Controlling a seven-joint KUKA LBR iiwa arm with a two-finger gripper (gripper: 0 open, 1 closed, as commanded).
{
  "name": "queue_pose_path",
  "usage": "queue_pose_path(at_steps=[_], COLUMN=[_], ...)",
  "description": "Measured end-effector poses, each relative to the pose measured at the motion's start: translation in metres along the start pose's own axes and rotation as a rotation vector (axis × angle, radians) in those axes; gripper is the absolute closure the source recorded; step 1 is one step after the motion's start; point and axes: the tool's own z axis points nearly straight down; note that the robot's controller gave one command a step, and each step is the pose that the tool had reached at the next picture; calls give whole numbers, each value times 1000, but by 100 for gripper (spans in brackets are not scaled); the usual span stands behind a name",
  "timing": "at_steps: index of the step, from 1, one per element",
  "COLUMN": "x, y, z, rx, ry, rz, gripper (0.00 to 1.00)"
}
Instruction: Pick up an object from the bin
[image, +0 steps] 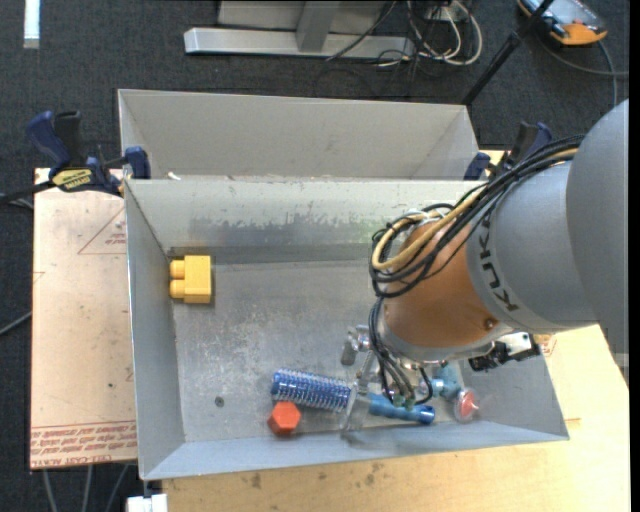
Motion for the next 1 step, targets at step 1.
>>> queue_pose_path(at_steps=[1], x=[-2], y=[-26], z=[1], rx=[0], ry=[0], rz=[100], gripper=[0])
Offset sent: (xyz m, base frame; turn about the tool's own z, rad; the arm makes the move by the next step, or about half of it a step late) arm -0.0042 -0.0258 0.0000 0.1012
